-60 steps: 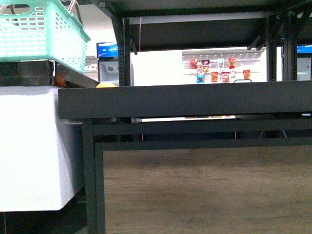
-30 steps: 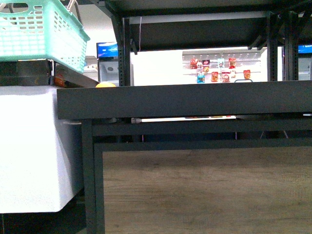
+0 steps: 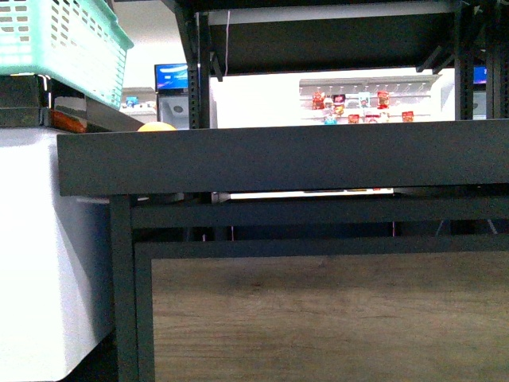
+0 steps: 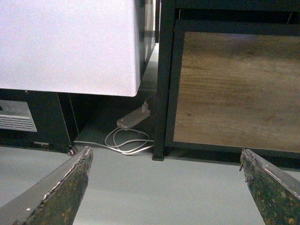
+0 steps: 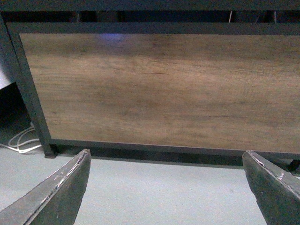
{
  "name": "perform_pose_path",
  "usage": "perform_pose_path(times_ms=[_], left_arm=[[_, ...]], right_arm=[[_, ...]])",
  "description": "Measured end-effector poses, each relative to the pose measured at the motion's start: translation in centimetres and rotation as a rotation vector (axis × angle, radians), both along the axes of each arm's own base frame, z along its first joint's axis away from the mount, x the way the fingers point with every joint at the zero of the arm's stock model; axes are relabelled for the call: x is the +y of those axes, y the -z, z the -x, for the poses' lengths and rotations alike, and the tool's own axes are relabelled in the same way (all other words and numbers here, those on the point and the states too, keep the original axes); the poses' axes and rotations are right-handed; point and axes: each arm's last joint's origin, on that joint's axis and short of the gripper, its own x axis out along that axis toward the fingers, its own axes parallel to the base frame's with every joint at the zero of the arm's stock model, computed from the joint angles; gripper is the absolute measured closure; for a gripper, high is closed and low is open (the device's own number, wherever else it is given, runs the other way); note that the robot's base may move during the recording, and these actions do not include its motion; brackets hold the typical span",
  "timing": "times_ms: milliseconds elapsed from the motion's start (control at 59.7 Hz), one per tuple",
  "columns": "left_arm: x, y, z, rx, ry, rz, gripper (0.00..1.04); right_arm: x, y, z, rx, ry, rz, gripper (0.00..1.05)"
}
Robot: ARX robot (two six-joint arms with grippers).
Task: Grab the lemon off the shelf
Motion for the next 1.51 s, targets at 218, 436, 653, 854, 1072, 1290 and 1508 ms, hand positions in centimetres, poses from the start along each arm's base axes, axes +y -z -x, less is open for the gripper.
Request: perform_pose_path(times_ms=[218,436,653,854,1072,1290,1508], left_arm=[[0.00,0.00,0.00,0.000,0.000,0.000,0.08],[0.00,0.00,0.00,0.000,0.001,0.000,0.08],[0.00,0.00,0.00,0.000,0.000,0.000,0.08],[0.00,0.00,0.00,0.000,0.000,0.000,0.08],[0.00,0.00,0.00,0.000,0.000,0.000,0.08],[0.00,0.00,0.00,0.000,0.001,0.000,0.08],[0.00,0.00,0.00,0.000,0.000,0.000,0.08]], right_arm=[[0.00,0.00,0.00,0.000,0.000,0.000,0.07],[0.00,0.00,0.00,0.000,0.000,0.000,0.07],[0.00,0.00,0.00,0.000,-0.001,0.000,0.07],[0.00,0.00,0.00,0.000,0.000,0.000,0.07],[0.00,0.00,0.00,0.000,-0.001,0.000,0.07],[0.00,0.00,0.00,0.000,0.000,0.000,0.07],[0.00,0.01,-0.01,0.001,0.001,0.000,0.07]])
